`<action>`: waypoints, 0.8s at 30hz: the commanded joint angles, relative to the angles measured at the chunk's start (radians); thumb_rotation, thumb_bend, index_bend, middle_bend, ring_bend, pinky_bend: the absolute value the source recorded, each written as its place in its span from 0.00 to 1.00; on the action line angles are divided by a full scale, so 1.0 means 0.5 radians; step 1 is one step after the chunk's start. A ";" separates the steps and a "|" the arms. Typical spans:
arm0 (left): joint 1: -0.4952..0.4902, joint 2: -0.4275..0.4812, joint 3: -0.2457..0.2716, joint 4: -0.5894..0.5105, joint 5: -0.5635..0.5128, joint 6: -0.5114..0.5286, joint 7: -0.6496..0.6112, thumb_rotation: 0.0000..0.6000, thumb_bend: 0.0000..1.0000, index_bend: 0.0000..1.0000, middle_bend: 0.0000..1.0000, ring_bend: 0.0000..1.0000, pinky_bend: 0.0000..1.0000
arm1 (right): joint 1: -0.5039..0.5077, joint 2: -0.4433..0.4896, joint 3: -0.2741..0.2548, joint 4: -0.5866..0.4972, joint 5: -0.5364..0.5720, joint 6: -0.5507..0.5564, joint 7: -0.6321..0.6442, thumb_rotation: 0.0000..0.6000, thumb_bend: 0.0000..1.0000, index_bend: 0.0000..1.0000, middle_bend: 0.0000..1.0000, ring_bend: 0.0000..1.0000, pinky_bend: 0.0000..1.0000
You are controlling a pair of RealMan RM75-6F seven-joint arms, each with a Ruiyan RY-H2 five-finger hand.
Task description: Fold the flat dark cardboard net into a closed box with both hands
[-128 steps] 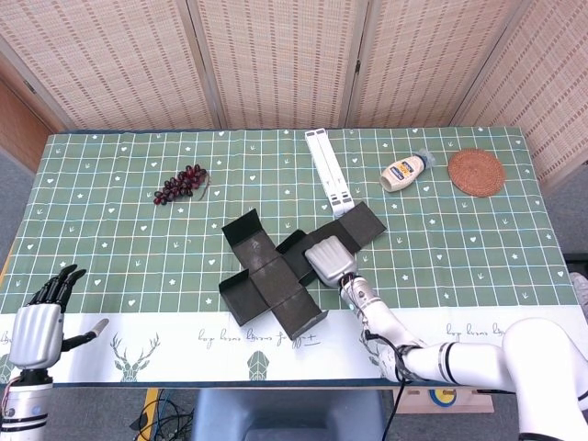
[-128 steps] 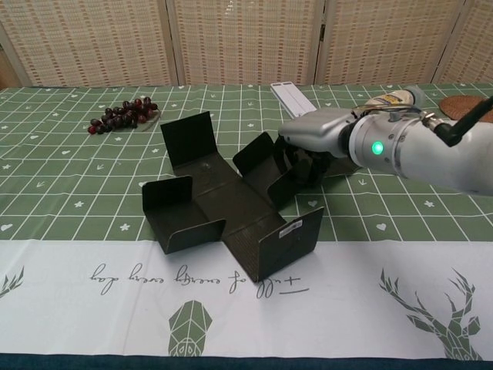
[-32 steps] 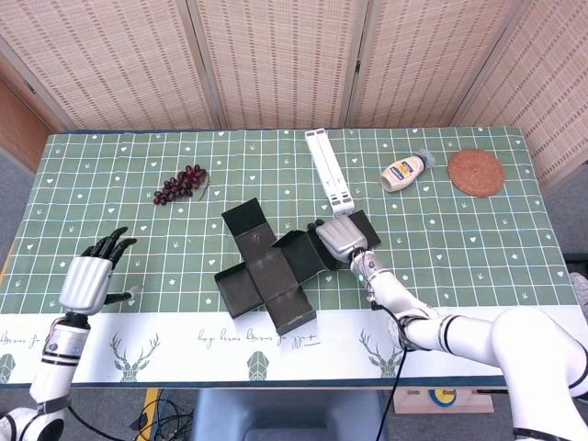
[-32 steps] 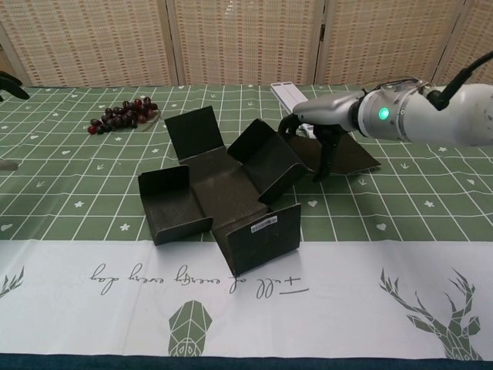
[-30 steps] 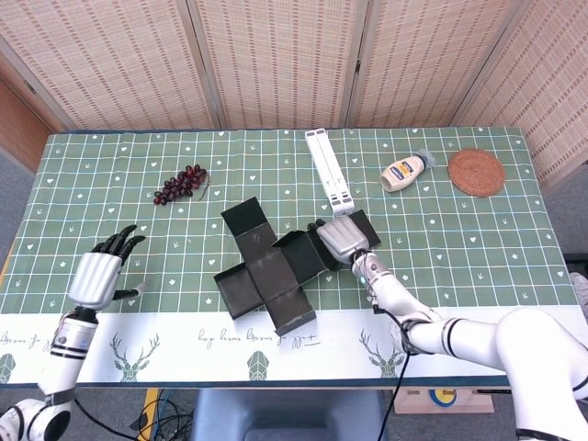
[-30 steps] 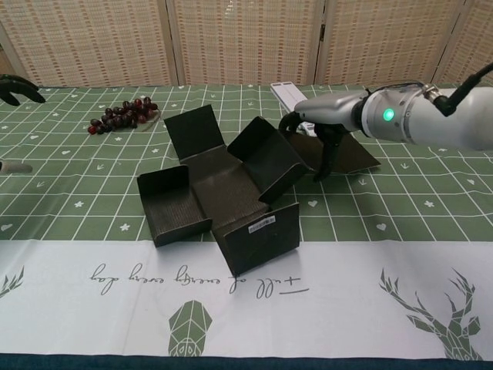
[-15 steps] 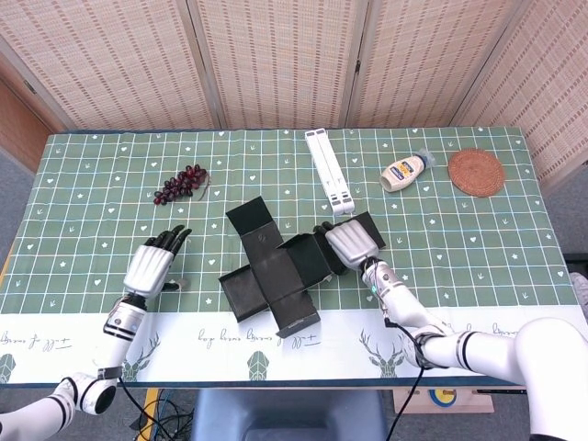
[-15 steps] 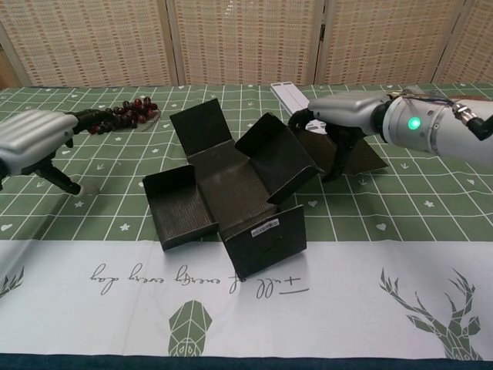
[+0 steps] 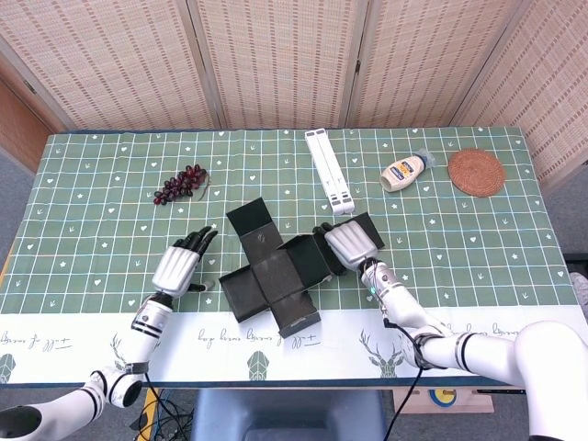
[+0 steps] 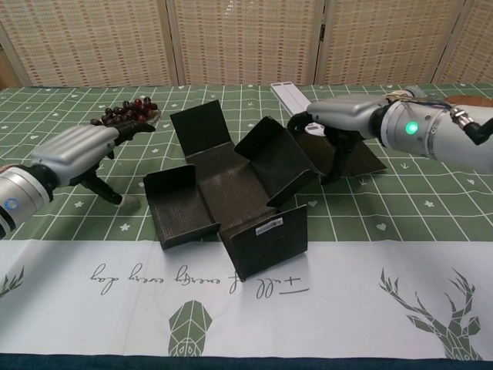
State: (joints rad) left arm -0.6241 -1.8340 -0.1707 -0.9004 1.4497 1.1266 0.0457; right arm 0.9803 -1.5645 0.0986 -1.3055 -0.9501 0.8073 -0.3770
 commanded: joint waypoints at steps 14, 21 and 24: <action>-0.032 -0.033 -0.001 -0.267 -0.029 -0.011 -0.311 1.00 0.12 0.08 0.09 0.12 0.31 | -0.018 -0.032 0.054 0.032 -0.018 -0.033 -0.020 1.00 0.19 0.30 0.38 0.75 1.00; -0.023 -0.002 -0.077 -0.427 -0.070 0.032 -0.620 1.00 0.12 0.07 0.08 0.12 0.31 | 0.055 0.051 0.041 -0.008 -0.156 -0.131 -0.079 1.00 0.20 0.30 0.38 0.76 1.00; -0.037 0.033 -0.092 -0.476 -0.131 -0.086 -0.774 1.00 0.11 0.07 0.08 0.19 0.42 | 0.106 0.101 0.036 -0.027 -0.225 -0.190 -0.113 1.00 0.20 0.31 0.40 0.77 1.00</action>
State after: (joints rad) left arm -0.6388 -1.8326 -0.2045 -1.1119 1.4080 1.1204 -0.2884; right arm 1.0208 -1.5264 0.1180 -1.3125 -1.0477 0.7251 -0.4237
